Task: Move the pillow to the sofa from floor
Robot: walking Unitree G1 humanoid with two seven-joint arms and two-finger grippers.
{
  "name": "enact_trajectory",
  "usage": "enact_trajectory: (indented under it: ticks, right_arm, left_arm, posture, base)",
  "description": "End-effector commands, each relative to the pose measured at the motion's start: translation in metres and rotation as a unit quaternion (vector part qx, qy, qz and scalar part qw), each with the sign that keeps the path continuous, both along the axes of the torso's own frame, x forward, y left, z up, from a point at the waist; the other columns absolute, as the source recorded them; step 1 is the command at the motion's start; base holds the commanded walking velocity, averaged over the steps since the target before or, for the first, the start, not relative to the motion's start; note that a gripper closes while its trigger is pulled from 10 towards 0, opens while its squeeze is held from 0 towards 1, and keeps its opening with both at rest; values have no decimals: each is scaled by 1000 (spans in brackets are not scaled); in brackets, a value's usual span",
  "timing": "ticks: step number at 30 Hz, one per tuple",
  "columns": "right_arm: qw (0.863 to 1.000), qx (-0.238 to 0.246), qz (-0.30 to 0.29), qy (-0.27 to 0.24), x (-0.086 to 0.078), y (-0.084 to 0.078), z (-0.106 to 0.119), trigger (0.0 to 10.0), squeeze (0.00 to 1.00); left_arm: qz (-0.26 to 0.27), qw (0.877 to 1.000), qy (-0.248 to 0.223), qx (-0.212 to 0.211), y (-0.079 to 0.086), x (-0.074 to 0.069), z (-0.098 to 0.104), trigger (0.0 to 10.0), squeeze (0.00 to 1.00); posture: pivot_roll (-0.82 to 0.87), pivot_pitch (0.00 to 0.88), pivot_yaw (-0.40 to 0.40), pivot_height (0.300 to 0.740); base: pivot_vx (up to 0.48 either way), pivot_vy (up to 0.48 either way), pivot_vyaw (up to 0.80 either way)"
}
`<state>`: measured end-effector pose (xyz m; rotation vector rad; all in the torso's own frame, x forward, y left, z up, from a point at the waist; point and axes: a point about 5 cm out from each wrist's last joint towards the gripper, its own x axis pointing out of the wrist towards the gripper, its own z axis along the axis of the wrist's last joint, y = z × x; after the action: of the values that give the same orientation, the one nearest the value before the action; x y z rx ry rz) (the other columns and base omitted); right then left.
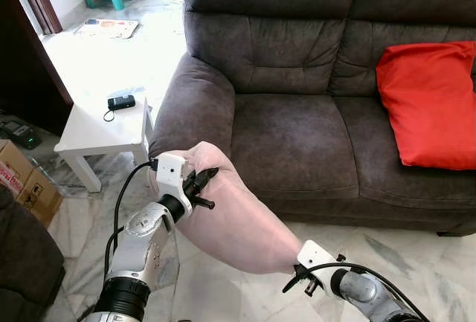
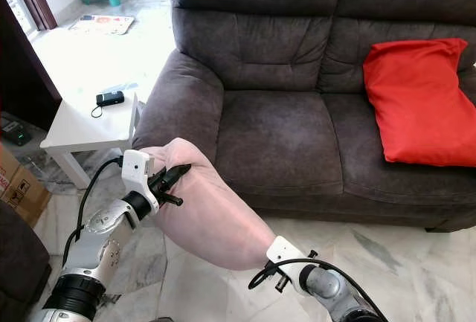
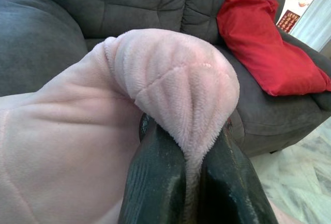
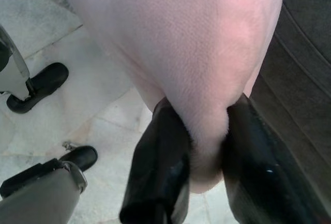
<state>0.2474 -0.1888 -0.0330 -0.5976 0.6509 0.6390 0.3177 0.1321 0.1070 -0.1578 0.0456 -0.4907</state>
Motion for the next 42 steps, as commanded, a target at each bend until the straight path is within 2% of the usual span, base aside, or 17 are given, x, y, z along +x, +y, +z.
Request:
enact_trajectory:
  ticks: [1,6,10,12,16,17,18,19,20,22,24,25,27,28,30,35,42]
  right_arm:
    - [1000,10,-6,-8,2,1,2,0,0]
    - [1000,13,-11,-14,3,1,3,0,0]
    - [999,12,-20,-24,7,-2,7,0,0]
    - [997,34,-46,-48,16,-5,15,0,0]
    - [993,45,-72,-76,23,-7,23,0,0]
    - [988,45,-99,-106,28,-10,28,7098,0]
    - [988,45,-99,-106,28,-10,28,7098,0]
    - [969,88,-164,-163,38,-15,43,10000,0]
    - [969,88,-164,-163,38,-15,43,10000,0]
    - [950,108,-199,-217,40,-22,57,10000,0]
    - [938,130,-208,-246,41,-22,66,10000,0]
    - [921,173,-222,-271,42,-16,76,10000,0]
    - [914,188,-227,-279,43,-14,79,10000,0]
    - [902,216,-231,-294,43,-7,85,10000,0]
    - [889,241,-243,-303,44,2,89,10000,0]
    - [887,255,-236,-305,40,19,86,10000,0]
    - [885,256,-252,-296,27,18,82,10000,0]
  left_arm:
    - [-9,999,-48,-1,-3,3,19,10000,0]
    - [-5,999,-43,8,-1,2,16,10000,0]
    - [9,999,-35,35,4,2,11,10000,0]
    - [39,996,-24,75,11,3,2,10000,0]
    - [60,994,-17,91,15,2,-3,10000,0]
    - [71,992,-15,102,17,0,-6,10000,0]
    - [71,992,-15,102,17,0,-6,10000,0]
    - [93,989,-18,116,20,-4,-9,10000,0]
    - [93,989,-18,116,20,-4,-9,10000,0]
    - [112,986,-25,118,22,-9,-10,10000,0]
    - [124,986,-28,107,23,-10,-10,10000,0]
    - [125,985,-40,112,23,-11,-8,10000,0]
    - [125,984,-44,116,23,-12,-7,10000,0]
    - [129,983,-54,118,22,-12,-6,10000,0]
    - [149,979,-70,120,25,-13,-3,10000,0]
    - [204,968,-87,114,37,-12,2,10000,0]
    - [219,963,-97,121,44,-14,3,10000,0]
  posture:
    - [122,23,-60,740]
    - [120,27,-57,740]
    - [116,31,-53,740]
    - [117,32,-54,740]
    - [116,32,-55,740]
    - [123,35,-64,740]
    - [123,35,-64,740]
    - [127,36,-67,740]
    - [127,36,-67,740]
    - [102,41,-53,740]
    - [96,44,-51,740]
    - [97,42,-51,740]
    - [97,42,-51,740]
    - [108,40,-56,740]
    - [111,35,-57,740]
    - [124,25,-52,740]
    - [120,34,-39,740]
  base:
    - [0,0,0]
    - [0,0,0]
    - [0,0,0]
    - [0,0,0]
    - [0,0,0]
    - [0,0,0]
    - [0,0,0]
    - [0,0,0]
    - [0,0,0]
    - [0,0,0]
    - [0,0,0]
    - [0,0,0]
    - [0,0,0]
    - [0,0,0]
    - [0,0,0]
    - [0,0,0]
    - [0,0,0]
